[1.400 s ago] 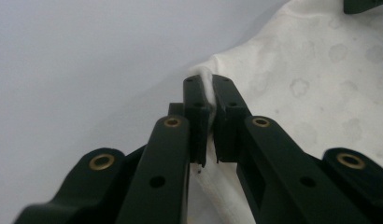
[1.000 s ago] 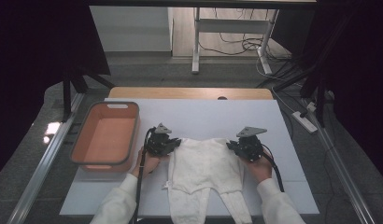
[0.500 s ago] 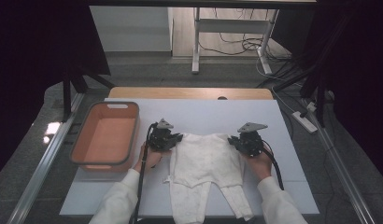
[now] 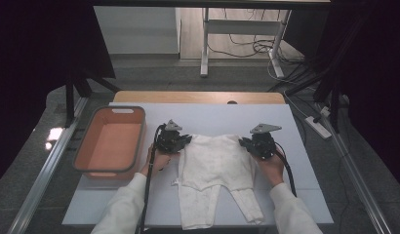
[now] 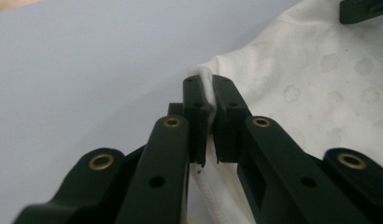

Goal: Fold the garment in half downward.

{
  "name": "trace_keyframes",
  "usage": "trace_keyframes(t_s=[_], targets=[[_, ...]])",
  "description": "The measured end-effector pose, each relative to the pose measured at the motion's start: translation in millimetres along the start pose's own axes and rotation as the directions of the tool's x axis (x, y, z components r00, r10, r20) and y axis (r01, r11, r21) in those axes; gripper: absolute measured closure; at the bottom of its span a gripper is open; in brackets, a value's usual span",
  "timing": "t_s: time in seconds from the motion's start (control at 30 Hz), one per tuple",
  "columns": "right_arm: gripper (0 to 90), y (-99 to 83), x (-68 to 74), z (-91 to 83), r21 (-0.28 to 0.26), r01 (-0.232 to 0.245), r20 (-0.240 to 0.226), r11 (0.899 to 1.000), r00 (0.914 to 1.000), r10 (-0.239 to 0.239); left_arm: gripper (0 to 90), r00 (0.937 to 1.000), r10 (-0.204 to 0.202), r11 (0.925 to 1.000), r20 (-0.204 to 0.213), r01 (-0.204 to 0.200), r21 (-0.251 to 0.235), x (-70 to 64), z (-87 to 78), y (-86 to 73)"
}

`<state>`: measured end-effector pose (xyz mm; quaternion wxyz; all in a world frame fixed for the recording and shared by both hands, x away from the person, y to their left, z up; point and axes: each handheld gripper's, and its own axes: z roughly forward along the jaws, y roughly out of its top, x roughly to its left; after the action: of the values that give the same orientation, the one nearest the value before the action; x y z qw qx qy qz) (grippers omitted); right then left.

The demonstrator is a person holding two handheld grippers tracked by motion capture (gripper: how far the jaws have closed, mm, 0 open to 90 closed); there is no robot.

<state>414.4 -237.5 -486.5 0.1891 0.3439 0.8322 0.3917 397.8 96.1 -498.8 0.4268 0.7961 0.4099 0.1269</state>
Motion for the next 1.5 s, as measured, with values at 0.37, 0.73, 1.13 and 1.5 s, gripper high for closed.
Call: trace_keyframes(t_s=[0.37,0.73,1.13,1.5], targets=[[83.6,8.7,-9.3,3.7,-0.008,0.02,0.039,1.0,0.9991,-0.019,84.0,0.9998,0.019,0.9991,0.005,-0.019,-0.038,6.7,3.5,15.6],[83.2,13.3,-15.5,3.6,-0.025,0.019,0.052,1.0,0.9985,-0.018,82.4,0.9998,0.017,0.9984,0.004,-0.017,-0.054,9.3,3.9,20.1],[48.6,12.1,-16.0,0.9,-0.037,-0.016,0.058,0.999,0.9981,0.018,47.7,0.9996,0.027,0.9979,-0.013,-0.027,-0.059,6.0,-1.3,21.5],[38.4,11.2,-7.7,-9.2,-0.074,-0.018,0.009,0.997,0.9998,0.019,40.5,0.9979,0.056,0.9982,0.031,-0.055,-0.022,-5.0,-10.1,23.0]])
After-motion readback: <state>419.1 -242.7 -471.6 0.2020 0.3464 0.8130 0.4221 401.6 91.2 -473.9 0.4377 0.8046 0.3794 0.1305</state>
